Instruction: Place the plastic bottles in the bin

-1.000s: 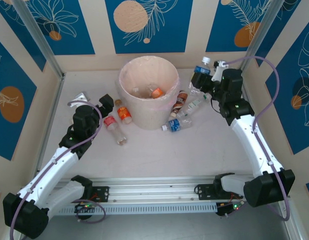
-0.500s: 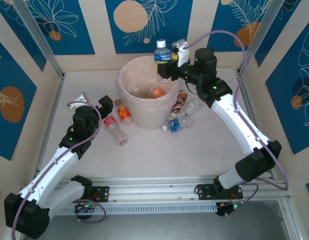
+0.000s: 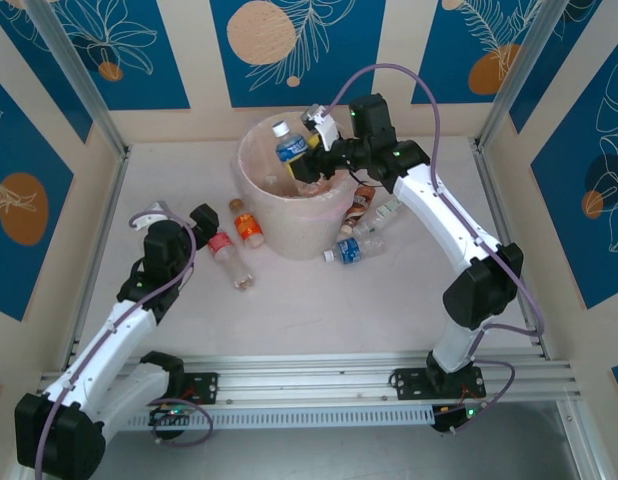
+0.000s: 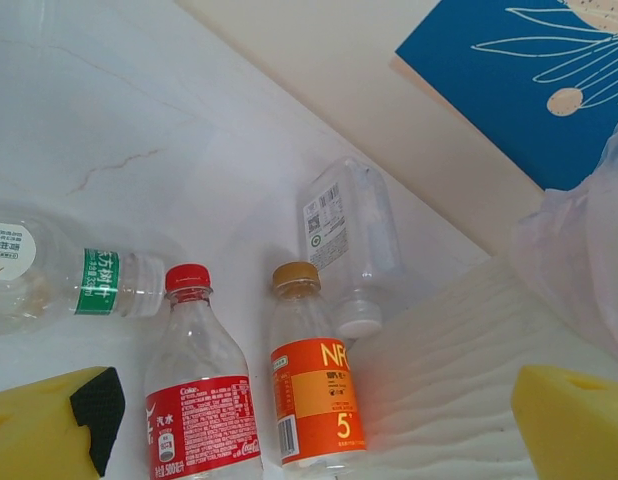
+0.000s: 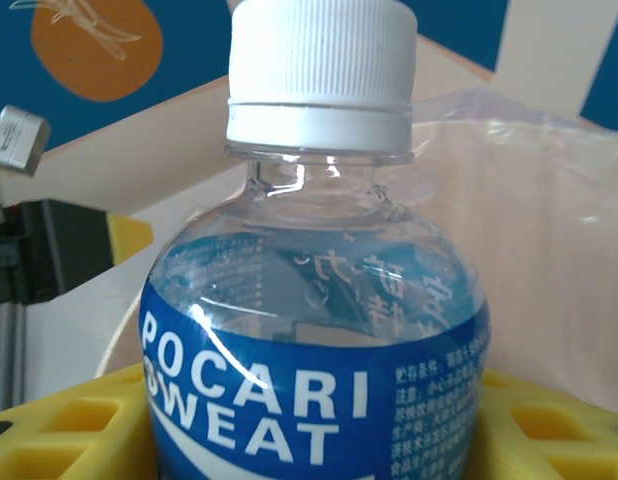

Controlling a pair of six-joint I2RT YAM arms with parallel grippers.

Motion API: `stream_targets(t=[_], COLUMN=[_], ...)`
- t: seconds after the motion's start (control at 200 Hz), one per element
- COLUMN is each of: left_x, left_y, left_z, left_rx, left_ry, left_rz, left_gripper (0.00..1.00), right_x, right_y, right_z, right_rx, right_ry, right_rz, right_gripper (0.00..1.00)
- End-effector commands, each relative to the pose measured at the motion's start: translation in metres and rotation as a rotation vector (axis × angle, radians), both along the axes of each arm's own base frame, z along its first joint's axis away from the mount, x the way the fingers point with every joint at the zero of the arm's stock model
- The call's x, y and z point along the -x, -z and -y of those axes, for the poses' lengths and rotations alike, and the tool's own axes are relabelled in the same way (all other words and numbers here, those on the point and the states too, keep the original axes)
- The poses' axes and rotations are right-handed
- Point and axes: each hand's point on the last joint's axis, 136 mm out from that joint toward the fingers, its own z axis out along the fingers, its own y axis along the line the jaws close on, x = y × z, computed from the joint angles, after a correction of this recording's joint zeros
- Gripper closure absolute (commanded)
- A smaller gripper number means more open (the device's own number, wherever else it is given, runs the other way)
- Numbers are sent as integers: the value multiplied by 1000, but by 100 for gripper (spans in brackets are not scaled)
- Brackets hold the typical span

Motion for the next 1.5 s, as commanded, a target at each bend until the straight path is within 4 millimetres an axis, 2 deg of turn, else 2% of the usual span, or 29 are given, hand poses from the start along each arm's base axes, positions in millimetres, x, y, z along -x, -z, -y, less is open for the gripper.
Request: stream_targets(t=[0.0, 0.165, 0.285, 0.42, 0.485, 0.64, 0.835, 1.0, 1.085, 1.185, 1.3, 1.405, 1.495], left_x=[1, -1, -1, -2, -2, -4, -6, -8, -10, -12, -15, -16, -17], left_y=[-1, 1, 2, 4, 5, 9, 15, 24, 29, 36, 45, 59, 72], left_z=[-1, -1, -2, -3, -3, -3, -3, -8, -7, -5, -3, -12, -32], left_rx=[30, 37, 37, 38, 39, 44, 55, 29, 13, 12, -22, -104, -148], left_ry=[0, 2, 1, -2, -4, -5, -9, -34, -31, -28, -8, -29, -83], left_rz=[5, -2, -6, -13, -17, -28, -55, -125, -165, -213, -264, -357, -445], left_gripper=[0, 0, 0, 0, 0, 0, 0, 0, 0, 0, 0, 0, 0], right_x=[24, 38, 46, 43, 38, 31, 28, 30, 31, 28, 31, 34, 38], right_y=[-9, -20, -27, -29, -30, -36, -54, -71, -73, -61, -37, -19, -13], right_z=[-7, -7, -6, -2, 1, 11, 37, 75, 106, 150, 198, 221, 234], right_rx=[-20, -49, -63, -56, -54, -62, -103, -172, -199, -195, -201, -257, -298], right_ry=[-118, -175, -198, -157, -116, -14, 162, 374, 538, 765, 970, 1037, 1073], right_rz=[-30, -40, -32, -30, -20, 22, 105, 193, 214, 164, 56, -22, -62], right_gripper=[31, 24, 16, 8, 0, 0, 0, 0, 0, 0, 0, 0, 0])
